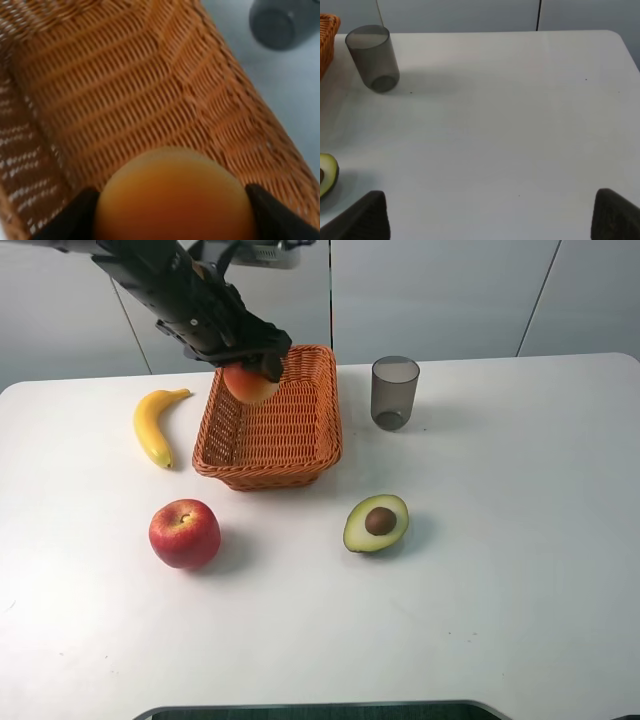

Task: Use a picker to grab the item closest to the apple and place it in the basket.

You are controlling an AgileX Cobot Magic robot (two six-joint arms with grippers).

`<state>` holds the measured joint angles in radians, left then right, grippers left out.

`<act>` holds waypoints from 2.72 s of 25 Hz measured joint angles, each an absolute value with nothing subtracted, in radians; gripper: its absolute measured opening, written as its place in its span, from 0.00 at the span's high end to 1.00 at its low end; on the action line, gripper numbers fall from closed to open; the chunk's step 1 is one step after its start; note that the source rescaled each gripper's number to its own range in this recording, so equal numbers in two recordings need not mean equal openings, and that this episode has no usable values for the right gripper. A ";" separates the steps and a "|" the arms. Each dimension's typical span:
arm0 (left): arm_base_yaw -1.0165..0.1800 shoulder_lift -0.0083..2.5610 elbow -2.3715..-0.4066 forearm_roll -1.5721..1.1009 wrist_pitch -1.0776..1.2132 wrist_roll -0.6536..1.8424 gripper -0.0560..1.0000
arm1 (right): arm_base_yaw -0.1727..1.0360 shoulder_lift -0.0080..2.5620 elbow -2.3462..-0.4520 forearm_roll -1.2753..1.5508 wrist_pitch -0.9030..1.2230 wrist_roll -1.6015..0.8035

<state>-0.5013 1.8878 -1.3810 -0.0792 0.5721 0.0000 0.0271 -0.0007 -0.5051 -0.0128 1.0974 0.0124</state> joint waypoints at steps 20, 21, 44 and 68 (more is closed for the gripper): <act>-0.507 1.999 -1.390 -0.081 0.470 0.000 0.09 | 0.027 -0.001 -0.505 -0.013 1.097 0.012; -0.507 1.999 -1.390 -0.081 0.470 0.000 0.06 | 0.027 -0.001 -0.505 -0.013 1.097 0.012; -0.507 1.888 -1.390 -0.078 0.606 0.000 0.00 | 0.027 -0.001 -0.505 -0.013 1.097 0.012; -0.121 0.845 -0.898 0.009 0.913 0.019 0.00 | 0.027 -0.001 -0.505 -0.013 1.097 0.012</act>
